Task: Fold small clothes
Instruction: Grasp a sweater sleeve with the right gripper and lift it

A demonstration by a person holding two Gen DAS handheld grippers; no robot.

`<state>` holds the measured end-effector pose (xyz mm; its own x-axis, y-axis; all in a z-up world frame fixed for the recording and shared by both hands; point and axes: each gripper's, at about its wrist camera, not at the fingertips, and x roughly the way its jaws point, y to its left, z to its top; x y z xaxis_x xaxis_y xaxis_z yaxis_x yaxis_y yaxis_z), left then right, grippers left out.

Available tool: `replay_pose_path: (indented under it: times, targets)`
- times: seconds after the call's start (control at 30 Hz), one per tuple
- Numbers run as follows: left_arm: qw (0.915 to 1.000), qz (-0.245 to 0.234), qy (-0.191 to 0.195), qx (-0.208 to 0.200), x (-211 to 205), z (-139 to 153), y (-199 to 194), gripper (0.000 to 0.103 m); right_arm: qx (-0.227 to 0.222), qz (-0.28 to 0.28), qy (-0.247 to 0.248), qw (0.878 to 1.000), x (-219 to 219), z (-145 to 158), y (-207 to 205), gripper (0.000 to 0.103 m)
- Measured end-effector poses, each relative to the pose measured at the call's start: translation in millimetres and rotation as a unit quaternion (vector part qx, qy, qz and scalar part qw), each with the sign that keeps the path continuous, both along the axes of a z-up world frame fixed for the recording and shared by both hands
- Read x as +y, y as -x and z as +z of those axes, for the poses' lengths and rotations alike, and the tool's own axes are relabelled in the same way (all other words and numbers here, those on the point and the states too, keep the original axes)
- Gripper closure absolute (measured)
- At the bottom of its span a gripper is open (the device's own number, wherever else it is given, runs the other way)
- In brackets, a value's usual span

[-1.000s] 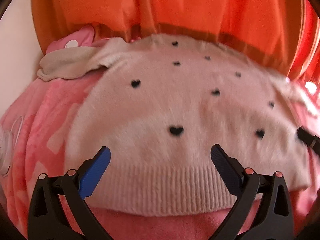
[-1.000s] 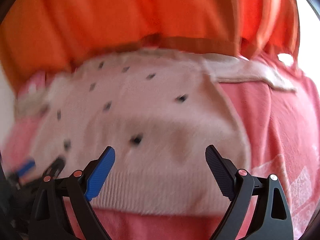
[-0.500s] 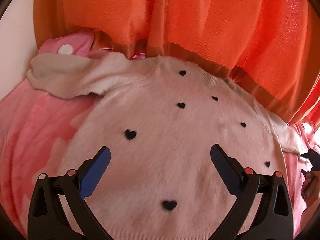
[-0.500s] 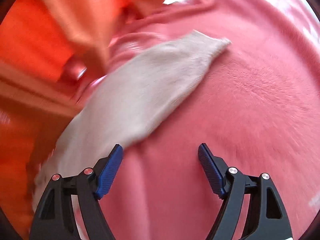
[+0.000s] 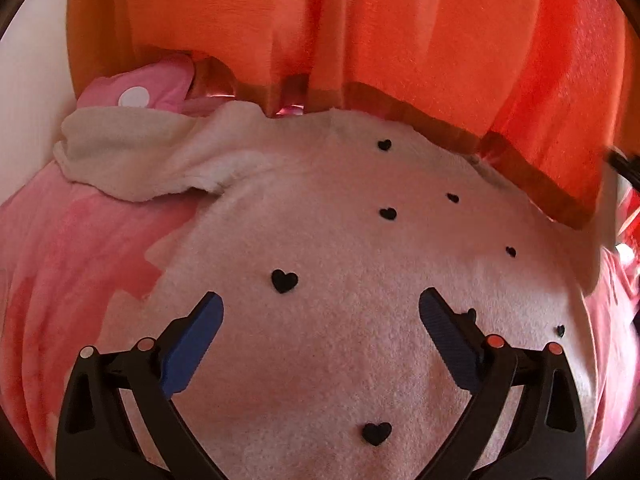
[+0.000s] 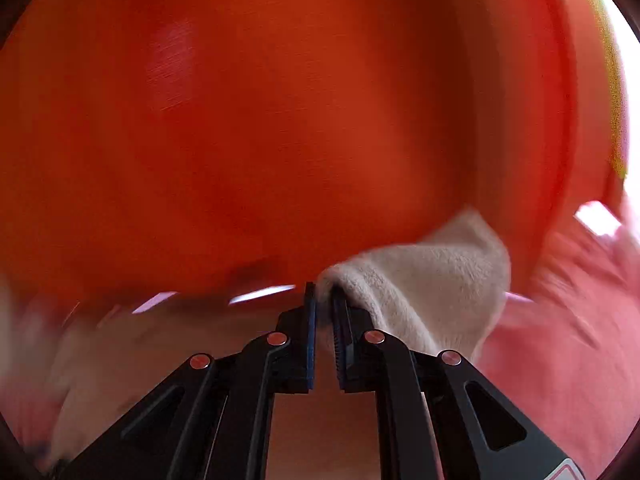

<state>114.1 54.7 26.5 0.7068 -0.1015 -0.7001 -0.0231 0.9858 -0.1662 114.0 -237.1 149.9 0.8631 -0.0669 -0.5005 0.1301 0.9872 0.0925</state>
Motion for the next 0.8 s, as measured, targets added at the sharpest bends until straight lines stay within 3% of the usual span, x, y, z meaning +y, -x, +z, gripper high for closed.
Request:
replay_pose_path:
  times: [0.1,0.2,0.27,0.37,0.43,0.57,0.67,0.73,0.8]
  targets:
    - [1.0,0.004,0.005,0.006,7,-1,-3,0.007,0.093,0.104,0.033,0.99,106,-55,-32,0.083]
    - [0.9996,0.007,0.014,0.024,19,-4,-8,0.007,0.157,0.118,0.046,0.979,142,-101,-34,0.082]
    - [0.9991,0.01,0.03,0.029,28,-4,-11,0.006,0.158,0.102,0.025,0.982,123,-101,-22,0.079]
    - [0.9978,0.015,0.052,0.038,39,-4,-17,0.006,0.147,0.046,-0.037,0.987,74,-88,-5,0.055]
    - [0.9966,0.022,0.068,0.042,44,-4,-21,0.006,0.147,0.004,-0.063,0.987,39,-82,-4,0.055]
    - [0.9959,0.036,0.075,0.035,46,0,-19,0.006,0.155,-0.012,-0.195,0.968,2,-88,-17,0.053]
    - [0.9968,0.038,0.066,0.024,46,5,-16,0.006,0.174,-0.027,-0.216,0.96,1,-98,-43,0.053]
    - [0.9972,0.038,0.061,0.021,47,6,-16,0.006,0.185,-0.032,-0.241,0.952,4,-103,-68,0.058]
    - [0.9971,0.041,0.061,0.019,49,7,-18,0.006,0.185,-0.038,-0.244,0.951,13,-104,-85,0.095]
